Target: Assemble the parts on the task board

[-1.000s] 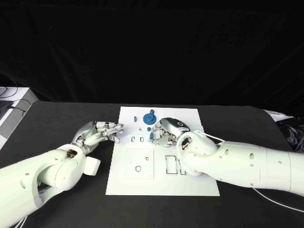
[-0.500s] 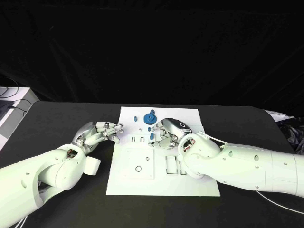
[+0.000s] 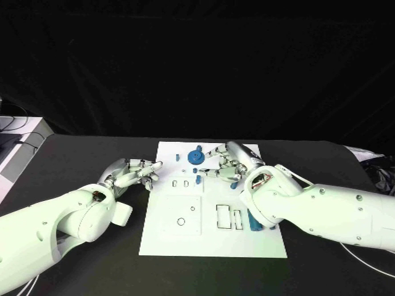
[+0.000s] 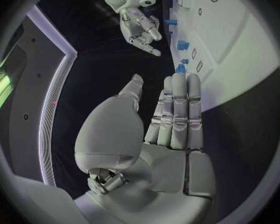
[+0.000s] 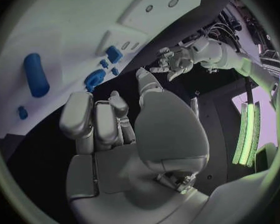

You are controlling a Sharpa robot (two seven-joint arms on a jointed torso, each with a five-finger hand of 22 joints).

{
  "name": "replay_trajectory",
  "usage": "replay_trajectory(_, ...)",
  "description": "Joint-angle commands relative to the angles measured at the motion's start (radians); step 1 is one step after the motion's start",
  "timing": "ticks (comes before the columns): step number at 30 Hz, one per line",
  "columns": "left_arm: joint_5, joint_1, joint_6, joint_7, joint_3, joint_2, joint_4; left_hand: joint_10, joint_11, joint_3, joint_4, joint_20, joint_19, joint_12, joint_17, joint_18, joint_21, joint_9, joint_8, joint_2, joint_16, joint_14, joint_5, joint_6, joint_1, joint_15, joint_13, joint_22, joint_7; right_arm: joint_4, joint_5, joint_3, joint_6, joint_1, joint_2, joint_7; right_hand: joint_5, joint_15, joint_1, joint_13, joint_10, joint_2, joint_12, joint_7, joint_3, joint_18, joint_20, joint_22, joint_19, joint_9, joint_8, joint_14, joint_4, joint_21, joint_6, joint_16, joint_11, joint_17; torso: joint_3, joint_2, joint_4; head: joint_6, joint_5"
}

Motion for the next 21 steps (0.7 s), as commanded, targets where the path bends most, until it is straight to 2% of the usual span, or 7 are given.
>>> replay_trajectory(1, -0.158, 0.007, 0.038, -0.151, 0.011, 0.013, -0.012, -0.005, -0.017, -0.002, 0.048, -0.009, 0.02, 0.115, 0.052, 0.013, 0.056, 0.019, 0.046, 0.002, 0.085, 0.02, 0.006, 0.013, -0.059, -0.013, 0.083, 0.037, -0.013, 0.005, 0.167, 0.003, -0.033, 0.02, -0.019, 0.108, 0.016, -0.008, -0.02, 0.009, 0.009, 0.016, 0.008, -0.009, 0.001, -0.002, -0.009, 0.14, 0.063, 0.006, 0.02, 0.004, -0.008, 0.006, 0.02, 0.006, -0.006, 0.003, 0.006, -0.011, -0.0057, 0.003, 0.006)
replay_trajectory(5, -0.282, 0.035, 0.088, -0.251, 0.021, 0.041, -0.037, -0.079, -0.043, 0.037, 0.129, -0.026, 0.054, 0.374, 0.136, 0.021, 0.187, 0.106, 0.188, -0.013, 0.226, 0.031, -0.009, 0.012, -0.13, -0.033, 0.289, 0.166, -0.047, 0.001, 0.28, 0.005, 0.005, 0.053, -0.05, 0.167, 0.026, -0.015, -0.045, 0.02, 0.013, 0.041, 0.011, -0.022, -0.002, -0.006, -0.016, 0.14, 0.062, 0.03, 0.054, 0.005, -0.025, 0.01, 0.037, 0.008, -0.013, 0.005, 0.0119, -0.02, -0.0101, 0.004, 0.01)
replay_trajectory(8, -0.38, 0.057, 0.132, -0.315, 0.024, 0.063, -0.051, -0.13, -0.052, 0.079, 0.165, -0.029, 0.089, 0.492, 0.176, 0.023, 0.274, 0.24, 0.338, -0.029, 0.295, 0.041, -0.007, -0.066, -0.155, -0.043, 0.395, 0.289, -0.063, -0.008, 0.347, 0.006, 0.027, 0.073, -0.069, 0.189, 0.049, -0.02, -0.063, 0.027, 0.018, 0.061, 0.014, -0.031, -0.012, -0.008, -0.022, 0.139, 0.061, 0.067, 0.075, 0.005, -0.037, 0.009, 0.044, 0.007, -0.021, 0.005, 0.0165, -0.027, -0.0138, 0.006, 0.013)
replay_trajectory(10, -0.441, 0.072, 0.166, -0.355, 0.025, 0.08, -0.06, -0.135, -0.054, 0.109, 0.165, -0.025, 0.098, 0.515, 0.198, 0.026, 0.302, 0.334, 0.43, -0.027, 0.326, 0.05, -0.006, -0.114, -0.208, -0.042, 0.422, 0.337, -0.069, -0.017, 0.38, 0.006, 0.039, 0.085, -0.079, 0.198, 0.057, -0.022, -0.071, 0.031, 0.02, 0.072, 0.013, -0.035, -0.019, -0.01, -0.024, 0.14, 0.062, 0.099, 0.089, 0.006, -0.048, 0.011, 0.043, 0.006, -0.023, 0.005, 0.0203, -0.031, -0.0174, 0.007, 0.016)
replay_trajectory(14, -0.547, 0.114, 0.241, -0.438, 0.017, 0.129, -0.092, -0.131, -0.06, 0.2, 0.178, -0.024, 0.131, 0.523, 0.232, 0.025, 0.333, 0.433, 0.498, -0.057, 0.369, 0.065, 0.002, -0.148, -0.261, -0.046, 0.442, 0.404, -0.079, -0.041, 0.43, 0.006, 0.064, 0.099, -0.095, 0.202, 0.076, -0.023, -0.082, 0.038, 0.023, 0.09, 0.009, -0.036, -0.031, -0.012, -0.027, 0.14, 0.061, 0.168, 0.098, 0.006, -0.074, 0.012, 0.026, 0.006, -0.024, 0.006, 0.026, -0.039, -0.0232, 0.004, 0.023)
replay_trajectory(17, -0.592, 0.143, 0.298, -0.495, 0.004, 0.167, -0.117, -0.128, -0.062, 0.227, 0.182, -0.025, 0.141, 0.523, 0.241, 0.024, 0.341, 0.464, 0.505, -0.06, 0.382, 0.07, -0.004, -0.154, -0.273, -0.048, 0.448, 0.425, -0.081, -0.052, 0.448, 0.006, 0.077, 0.104, -0.102, 0.199, 0.079, -0.023, -0.085, 0.04, 0.023, 0.097, 0.006, -0.035, -0.034, -0.012, -0.026, 0.139, 0.061, 0.191, 0.092, 0.006, -0.081, 0.01, 0.019, 0.005, -0.023, 0.006, 0.0309, -0.041, -0.0267, 0.001, 0.029)
replay_trajectory(21, -0.631, 0.185, 0.361, -0.564, -0.029, 0.225, -0.165, -0.127, -0.061, 0.242, 0.181, -0.024, 0.145, 0.518, 0.245, 0.024, 0.342, 0.492, 0.488, -0.061, 0.39, 0.071, -0.004, -0.153, -0.283, -0.047, 0.457, 0.443, -0.08, -0.056, 0.459, 0.006, 0.089, 0.106, -0.108, 0.197, 0.081, -0.022, -0.092, 0.042, 0.023, 0.102, 0.003, -0.033, -0.037, -0.011, -0.025, 0.139, 0.061, 0.205, 0.08, 0.006, -0.083, 0.01, 0.016, 0.005, -0.022, 0.006, 0.0354, -0.043, -0.0306, -0.004, 0.035)
